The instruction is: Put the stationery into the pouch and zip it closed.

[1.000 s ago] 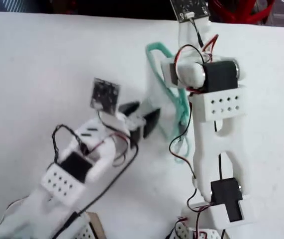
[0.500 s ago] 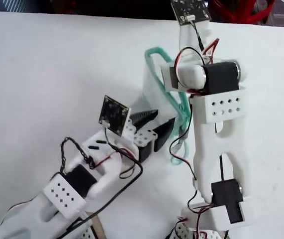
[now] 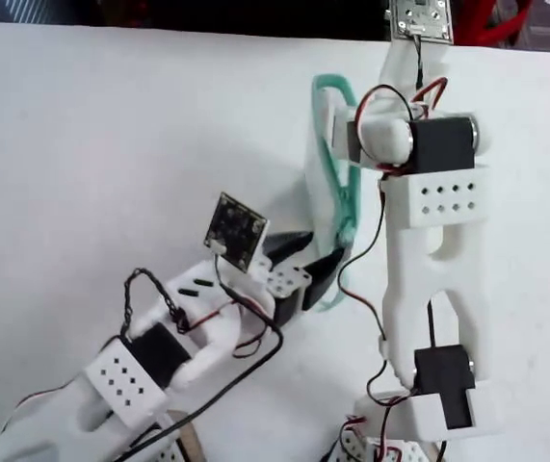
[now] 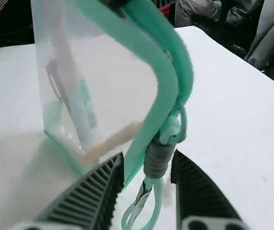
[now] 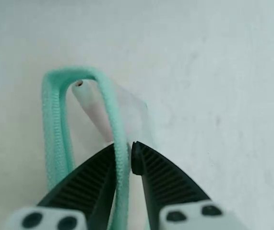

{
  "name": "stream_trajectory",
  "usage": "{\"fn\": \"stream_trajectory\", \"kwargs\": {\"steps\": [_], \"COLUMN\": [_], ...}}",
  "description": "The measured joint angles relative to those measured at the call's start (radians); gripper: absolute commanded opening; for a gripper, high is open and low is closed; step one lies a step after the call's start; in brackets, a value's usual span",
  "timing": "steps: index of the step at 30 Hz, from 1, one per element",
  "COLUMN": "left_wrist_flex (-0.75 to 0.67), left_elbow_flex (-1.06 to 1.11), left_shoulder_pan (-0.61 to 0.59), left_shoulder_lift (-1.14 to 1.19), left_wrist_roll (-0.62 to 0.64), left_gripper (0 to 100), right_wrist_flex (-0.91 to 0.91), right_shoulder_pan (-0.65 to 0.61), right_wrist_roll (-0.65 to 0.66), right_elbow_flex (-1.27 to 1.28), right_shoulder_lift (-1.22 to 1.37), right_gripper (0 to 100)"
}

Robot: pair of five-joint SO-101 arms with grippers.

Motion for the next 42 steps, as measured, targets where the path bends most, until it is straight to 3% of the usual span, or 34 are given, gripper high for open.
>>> {"fn": "stream_trajectory", "kwargs": {"steps": [9, 17, 23, 26, 29, 38, 42], "left_wrist_flex": [-0.006, -0.12, -0.238, -0.255, -0.256, -0.262, -0.333], "left_elbow_flex": [0.048, 0.123, 0.11, 0.031, -0.023, -0.046, -0.046], "left_shoulder_pan": [-0.178, -0.038, -0.061, -0.072, -0.066, -0.02, -0.02], "left_shoulder_lift": [0.0, 0.0, 0.157, 0.311, 0.442, 0.448, 0.448], "left_wrist_roll": [-0.005, -0.006, -0.078, -0.081, -0.08, -0.081, -0.081], "left_gripper": [17, 17, 17, 14, 11, 11, 11], "right_wrist_flex": [0.021, 0.021, 0.031, 0.037, 0.037, 0.046, 0.051], "right_shoulder_pan": [-0.003, -0.012, -0.012, -0.012, -0.012, 0.009, 0.006], "right_wrist_roll": [-0.023, -0.031, -0.052, -0.091, -0.129, -0.187, -0.187], "right_elbow_flex": [0.0, 0.0, 0.0, 0.0, 0.0, 0.0, 0.0], "right_shoulder_lift": [0.0, 0.0, 0.0, 0.0, 0.0, 0.0, 0.0], "right_gripper": [2.1, 2.1, 4.3, 9.2, 7.8, 6.0, 6.3]}}
